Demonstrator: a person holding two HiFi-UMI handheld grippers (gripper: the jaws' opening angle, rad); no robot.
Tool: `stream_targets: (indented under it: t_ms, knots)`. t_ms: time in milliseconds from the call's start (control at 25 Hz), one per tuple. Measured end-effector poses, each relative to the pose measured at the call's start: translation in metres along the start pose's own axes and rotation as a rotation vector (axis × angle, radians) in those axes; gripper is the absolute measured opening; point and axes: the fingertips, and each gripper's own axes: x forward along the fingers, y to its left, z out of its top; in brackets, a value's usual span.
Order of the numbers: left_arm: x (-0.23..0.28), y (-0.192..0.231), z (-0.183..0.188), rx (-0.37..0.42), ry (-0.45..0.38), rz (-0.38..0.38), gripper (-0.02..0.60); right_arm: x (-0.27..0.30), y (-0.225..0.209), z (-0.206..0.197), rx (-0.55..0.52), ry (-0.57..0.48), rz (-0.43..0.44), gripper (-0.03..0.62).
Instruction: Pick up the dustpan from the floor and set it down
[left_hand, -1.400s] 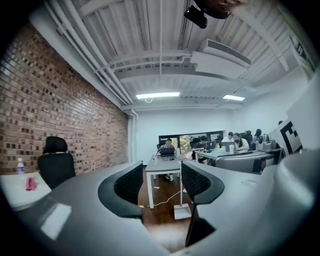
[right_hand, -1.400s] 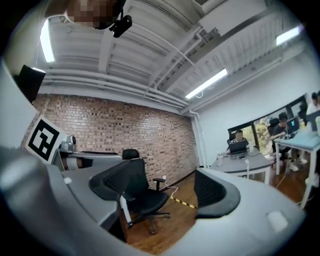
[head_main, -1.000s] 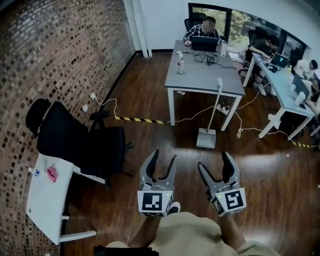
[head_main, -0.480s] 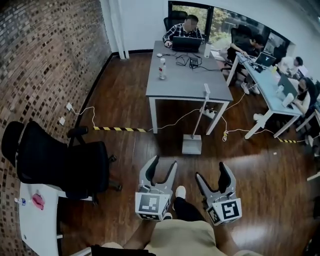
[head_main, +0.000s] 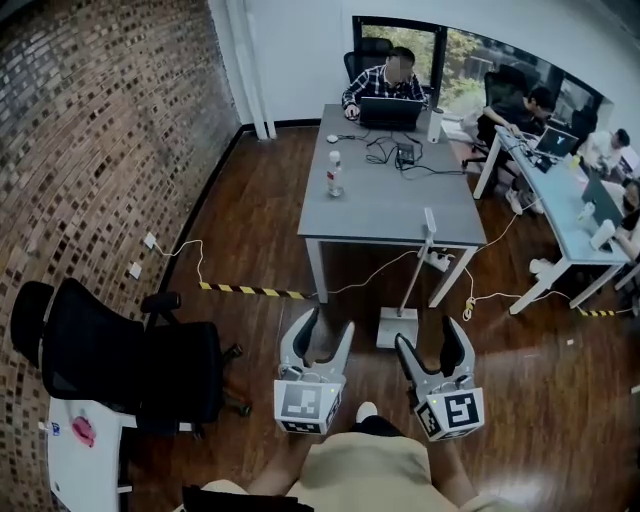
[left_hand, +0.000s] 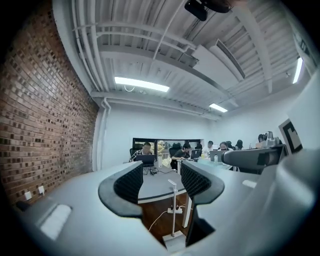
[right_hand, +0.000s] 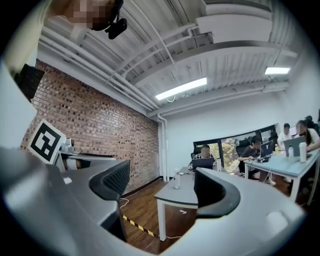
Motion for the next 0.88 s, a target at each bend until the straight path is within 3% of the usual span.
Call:
stream_targets:
  t_ms: [160, 440, 640, 880]
  knots:
    - [0.048, 0.001, 0.02, -0.002, -0.048, 0.004, 0.232, 0.041, -0.035, 0.004, 0.003, -0.004, 0.012, 0.394]
    - [0.098, 0.007, 0.006, -0.045, 0.019, -0.008, 0.232, 0.075, -0.067, -0.029, 0.063, 0.089, 0.001, 0.394]
    - [0.128, 0.035, -0.001, -0.034, 0.026, -0.013, 0.229, 0.118, -0.074, -0.041, 0.076, 0.09, -0.013, 0.393]
    - [0.198, 0.077, -0.004, -0.018, 0.009, -0.083, 0.229, 0.195, -0.084, -0.042, 0.04, 0.085, -0.036, 0.391]
